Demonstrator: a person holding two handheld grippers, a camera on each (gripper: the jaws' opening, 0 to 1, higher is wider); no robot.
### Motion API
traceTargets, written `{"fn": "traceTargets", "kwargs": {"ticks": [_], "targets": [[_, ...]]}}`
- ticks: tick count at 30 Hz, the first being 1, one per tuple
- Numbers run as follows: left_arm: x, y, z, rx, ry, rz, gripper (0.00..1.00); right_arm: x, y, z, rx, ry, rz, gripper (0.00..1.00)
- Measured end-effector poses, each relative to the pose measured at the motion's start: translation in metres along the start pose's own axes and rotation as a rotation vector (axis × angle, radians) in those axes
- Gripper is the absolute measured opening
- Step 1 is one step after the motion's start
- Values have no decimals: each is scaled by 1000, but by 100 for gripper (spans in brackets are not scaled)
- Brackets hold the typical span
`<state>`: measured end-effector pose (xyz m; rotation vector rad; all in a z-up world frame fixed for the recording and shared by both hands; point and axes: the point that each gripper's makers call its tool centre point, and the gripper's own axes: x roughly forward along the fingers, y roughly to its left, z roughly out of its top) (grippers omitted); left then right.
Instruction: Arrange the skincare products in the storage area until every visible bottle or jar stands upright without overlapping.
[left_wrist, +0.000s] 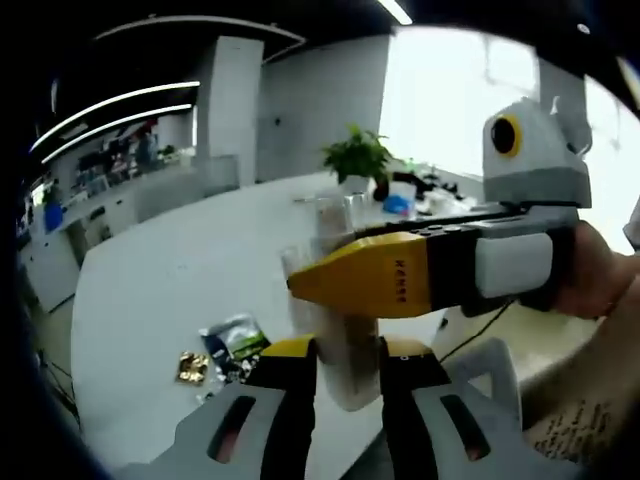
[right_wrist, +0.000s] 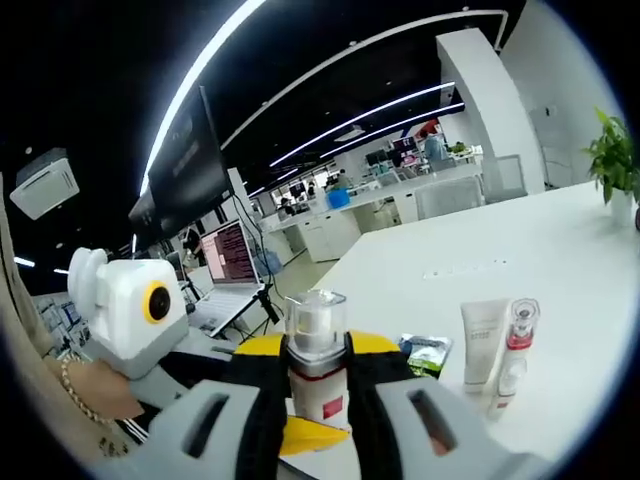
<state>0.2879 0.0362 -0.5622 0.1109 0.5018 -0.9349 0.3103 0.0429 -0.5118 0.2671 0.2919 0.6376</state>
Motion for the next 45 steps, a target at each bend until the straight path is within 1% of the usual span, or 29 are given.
{"fn": "traceTargets", "kwargs": {"ticks": [1, 2, 3, 4, 5, 6, 8, 9, 11, 12, 13, 14, 16, 17, 18, 21, 23, 24, 25, 29, 32, 33, 34, 35, 37, 39, 41, 42, 45], "targets": [[0, 0, 1, -4, -5, -16, 20, 0, 1, 0, -3, -4, 11, 21], [0, 0, 1, -10, -5, -20, 20, 0, 5, 1, -23, -2, 54, 21], [-1, 0, 1, -13, -4, -33, 20, -1, 7, 1, -31, 3, 78, 21], [-1, -1, 1, -12, -8, -46, 20, -3, 14, 4, -65, -14, 146, 20], [-4, -3, 4, -30, -22, -88, 20, -5, 20, 6, -86, -26, 201, 20], [-5, -6, 5, -28, -26, -120, 19, -9, 29, 8, -79, -32, 278, 19], [-11, -13, 9, -54, -55, -192, 19, -14, 35, 11, -71, -33, 344, 19], [-14, -17, 11, -64, -71, -234, 19, -16, 36, 13, -63, -30, 363, 19], [-20, -23, 13, -47, -85, -296, 19, -18, 40, 16, -82, -31, 403, 20], [-22, -26, 14, -39, -85, -322, 19, -19, 43, 17, -94, -27, 425, 20], [-25, -32, 14, -36, -83, -366, 19, -21, 49, 17, -110, -19, 461, 20], [-27, -36, 17, -29, -96, -398, 19, -22, 51, 17, -114, -20, 474, 21], [-34, -47, 19, -47, -91, -486, 19, -24, 58, 20, -112, -20, 516, 21], [-36, -48, 20, -44, -93, -504, 19, -26, 63, 21, -107, -19, 551, 22], [-37, -49, 20, -39, -96, -512, 19, -26, 64, 21, -106, -19, 554, 22], [-46, -57, 21, -18, -80, -611, 19, -31, 71, 25, -92, -10, 619, 22], [-51, -60, 20, -4, -63, -655, 19, -34, 72, 26, -73, -2, 661, 23], [-55, -64, 20, 9, -52, -692, 19, -35, 73, 26, -60, 5, 680, 23], [-56, -65, 20, 13, -47, -707, 19, -37, 75, 27, -45, 8, 696, 22], [-56, -65, 24, 20, -41, -726, 20, -37, 76, 30, -12, -1, 685, 21], [-52, -61, 26, 32, -43, -703, 20, -33, 71, 32, 1, -18, 642, 21], [-47, -56, 27, 37, -50, -664, 20, -31, 67, 33, -10, -29, 615, 21], [-44, -53, 26, 32, -46, -638, 20, -28, 61, 33, -36, -38, 572, 21], [-40, -49, 24, 29, -39, -606, 19, -27, 58, 33, -49, -37, 548, 21], [-36, -45, 23, 15, -34, -577, 18, -24, 50, 31, -62, -39, 488, 21], [-30, -39, 23, 0, -36, -525, 17, -21, 41, 32, -69, -54, 423, 21], [-27, -37, 22, 12, -34, -494, 17, -20, 36, 31, -90, -63, 380, 21], [-24, -35, 24, 15, -43, -460, 17, -20, 33, 31, -96, -70, 355, 21], [-19, -34, 26, -1, -48, -419, 18, -20, 33, 30, -134, -82, 325, 21]]}}
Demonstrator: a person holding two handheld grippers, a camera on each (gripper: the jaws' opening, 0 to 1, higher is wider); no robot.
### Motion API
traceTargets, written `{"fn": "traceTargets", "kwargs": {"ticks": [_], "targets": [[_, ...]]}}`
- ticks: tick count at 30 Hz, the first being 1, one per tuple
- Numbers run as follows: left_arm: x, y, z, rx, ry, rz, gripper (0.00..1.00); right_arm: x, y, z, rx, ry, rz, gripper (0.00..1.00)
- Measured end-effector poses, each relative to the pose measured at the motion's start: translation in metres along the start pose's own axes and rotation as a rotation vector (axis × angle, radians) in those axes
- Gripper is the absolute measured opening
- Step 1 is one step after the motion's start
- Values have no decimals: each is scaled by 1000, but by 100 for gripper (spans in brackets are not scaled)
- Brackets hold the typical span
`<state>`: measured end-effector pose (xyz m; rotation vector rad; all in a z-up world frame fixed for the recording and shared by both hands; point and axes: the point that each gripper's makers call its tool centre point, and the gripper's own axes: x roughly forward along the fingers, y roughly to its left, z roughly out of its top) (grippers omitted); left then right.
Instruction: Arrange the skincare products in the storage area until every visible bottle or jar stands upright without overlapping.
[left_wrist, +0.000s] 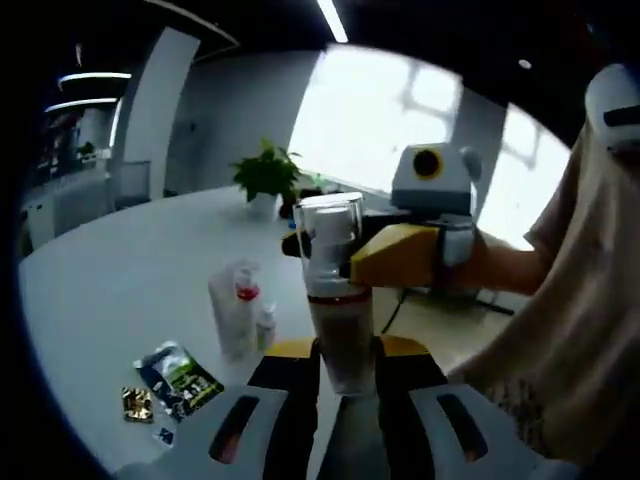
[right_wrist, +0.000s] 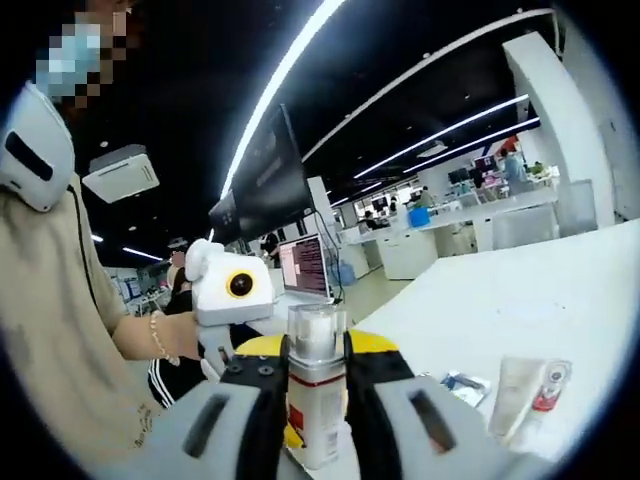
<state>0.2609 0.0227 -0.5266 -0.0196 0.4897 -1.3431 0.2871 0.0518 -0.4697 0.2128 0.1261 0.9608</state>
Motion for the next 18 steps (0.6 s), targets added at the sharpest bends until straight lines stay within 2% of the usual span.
{"fn": "traceTargets", "kwargs": {"ticks": [6, 13, 18], "targets": [[5, 3, -3, 24, 20, 55, 18, -3, 0, -4, -75, 11, -5, 21], [14, 9, -21, 108, 97, 69, 17, -6, 5, -26, -258, 120, 33, 21], [22, 16, -29, 137, 108, 78, 17, -6, -2, -36, -287, 164, 24, 21]]}}
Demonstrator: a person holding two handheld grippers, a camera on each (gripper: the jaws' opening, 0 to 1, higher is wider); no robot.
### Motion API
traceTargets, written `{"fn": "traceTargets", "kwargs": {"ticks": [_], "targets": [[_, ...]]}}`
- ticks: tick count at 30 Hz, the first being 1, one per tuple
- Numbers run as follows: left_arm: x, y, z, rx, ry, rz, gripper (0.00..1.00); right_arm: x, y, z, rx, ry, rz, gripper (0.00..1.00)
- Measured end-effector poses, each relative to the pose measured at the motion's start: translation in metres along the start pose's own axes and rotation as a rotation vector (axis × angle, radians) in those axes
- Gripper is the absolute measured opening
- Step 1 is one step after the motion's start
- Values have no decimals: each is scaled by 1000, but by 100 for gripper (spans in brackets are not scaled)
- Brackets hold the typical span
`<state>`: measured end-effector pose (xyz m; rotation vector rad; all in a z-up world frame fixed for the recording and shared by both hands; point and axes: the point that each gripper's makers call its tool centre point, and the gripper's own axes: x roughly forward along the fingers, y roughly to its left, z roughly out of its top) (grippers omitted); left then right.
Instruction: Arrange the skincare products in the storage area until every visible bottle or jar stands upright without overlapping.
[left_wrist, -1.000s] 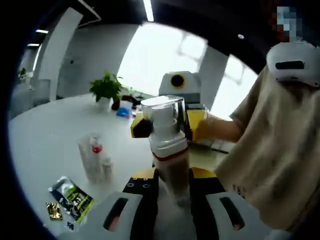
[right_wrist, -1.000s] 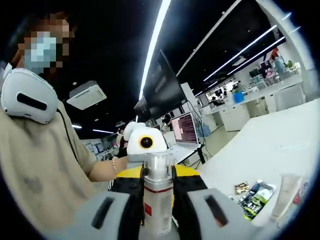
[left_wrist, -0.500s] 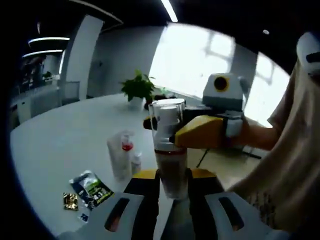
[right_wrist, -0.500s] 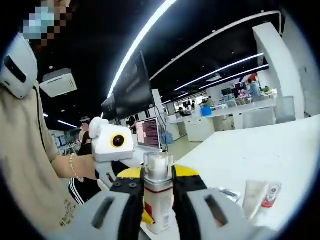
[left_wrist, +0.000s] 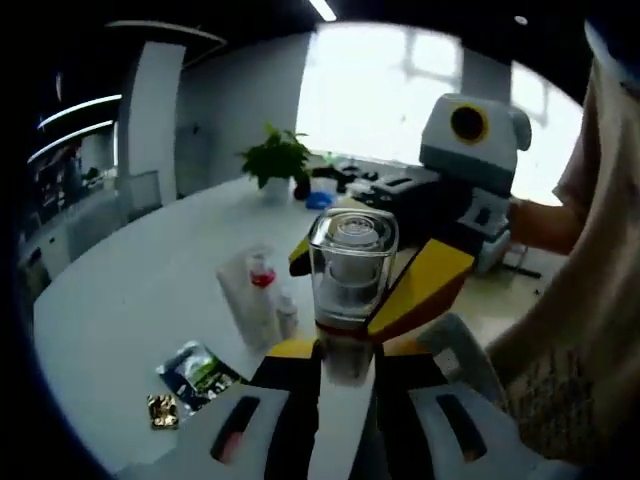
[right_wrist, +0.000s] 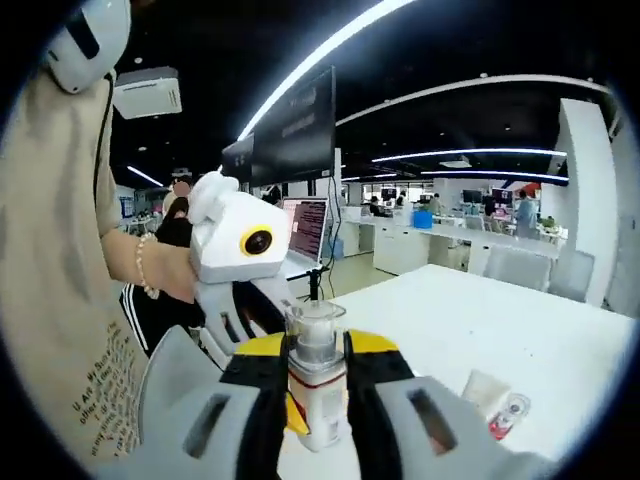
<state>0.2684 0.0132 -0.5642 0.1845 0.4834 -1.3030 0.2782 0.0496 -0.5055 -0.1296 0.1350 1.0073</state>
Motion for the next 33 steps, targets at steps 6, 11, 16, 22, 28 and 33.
{"fn": "traceTargets", "kwargs": {"ticks": [6, 11, 16, 22, 28, 33], "targets": [[10, 6, -6, 34, 15, 0, 16, -2, -6, -13, -1, 34, -20, 21], [20, 11, -17, 37, 47, -7, 16, -2, -12, -25, 16, 58, -45, 21], [32, 15, -28, 53, 68, -15, 16, -1, -18, -43, 25, 100, -70, 21], [46, 23, -44, 86, 95, -24, 16, 0, -25, -66, 37, 156, -91, 21], [59, 31, -61, 106, 137, -29, 16, 5, -31, -89, 42, 214, -107, 21], [69, 35, -75, 108, 154, -33, 17, 8, -33, -107, 39, 259, -113, 21]]}}
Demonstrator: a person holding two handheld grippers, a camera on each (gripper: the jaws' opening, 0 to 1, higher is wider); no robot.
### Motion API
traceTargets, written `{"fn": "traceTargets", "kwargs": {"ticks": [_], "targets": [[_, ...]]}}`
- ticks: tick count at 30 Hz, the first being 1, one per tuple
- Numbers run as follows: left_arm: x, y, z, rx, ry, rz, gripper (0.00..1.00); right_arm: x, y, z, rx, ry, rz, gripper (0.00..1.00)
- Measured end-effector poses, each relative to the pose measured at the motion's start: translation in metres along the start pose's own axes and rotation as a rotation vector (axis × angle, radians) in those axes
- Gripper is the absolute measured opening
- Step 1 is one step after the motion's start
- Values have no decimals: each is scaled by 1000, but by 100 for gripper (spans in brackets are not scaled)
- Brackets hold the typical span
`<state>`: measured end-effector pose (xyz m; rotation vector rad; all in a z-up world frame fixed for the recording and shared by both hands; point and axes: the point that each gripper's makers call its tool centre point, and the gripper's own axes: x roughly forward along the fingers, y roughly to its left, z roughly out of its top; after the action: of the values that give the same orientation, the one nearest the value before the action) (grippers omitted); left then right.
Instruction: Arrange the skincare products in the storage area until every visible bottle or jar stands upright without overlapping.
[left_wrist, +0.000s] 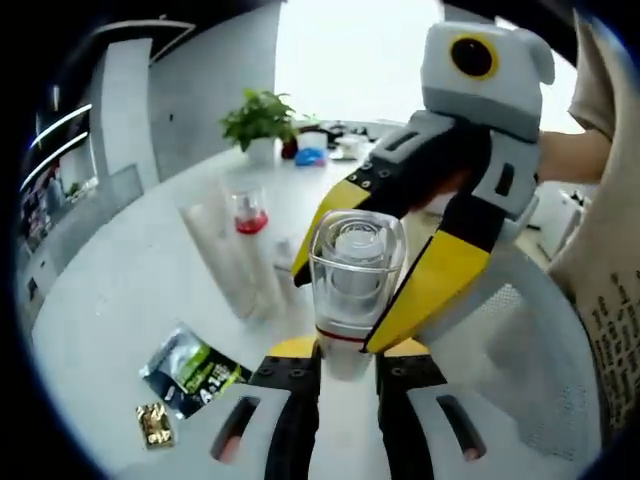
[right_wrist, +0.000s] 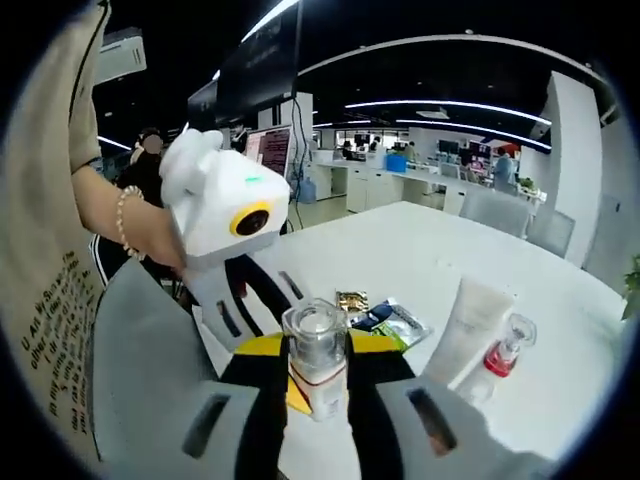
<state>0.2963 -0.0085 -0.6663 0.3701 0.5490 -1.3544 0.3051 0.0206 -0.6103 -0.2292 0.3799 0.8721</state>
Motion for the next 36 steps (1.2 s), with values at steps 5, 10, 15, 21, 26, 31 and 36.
{"fn": "traceTargets", "kwargs": {"ticks": [5, 10, 15, 21, 26, 31, 36], "targets": [[11, 2, -12, 16, 8, -9, 17, 5, -2, -16, 11, 32, -6, 21], [22, 3, -23, 31, 27, -18, 16, 10, -5, -32, 28, 64, -11, 21], [31, 6, -31, 33, 32, -20, 17, 14, -8, -43, 34, 87, -15, 21], [39, 9, -39, 27, 33, -25, 17, 18, -12, -54, 50, 108, -17, 21], [44, 11, -43, 18, 34, -31, 17, 21, -14, -60, 52, 126, -14, 21], [47, 11, -46, 20, 40, -38, 17, 22, -15, -64, 60, 132, -15, 21], [51, 10, -48, 21, 45, -47, 17, 22, -15, -68, 69, 135, -17, 21]]}}
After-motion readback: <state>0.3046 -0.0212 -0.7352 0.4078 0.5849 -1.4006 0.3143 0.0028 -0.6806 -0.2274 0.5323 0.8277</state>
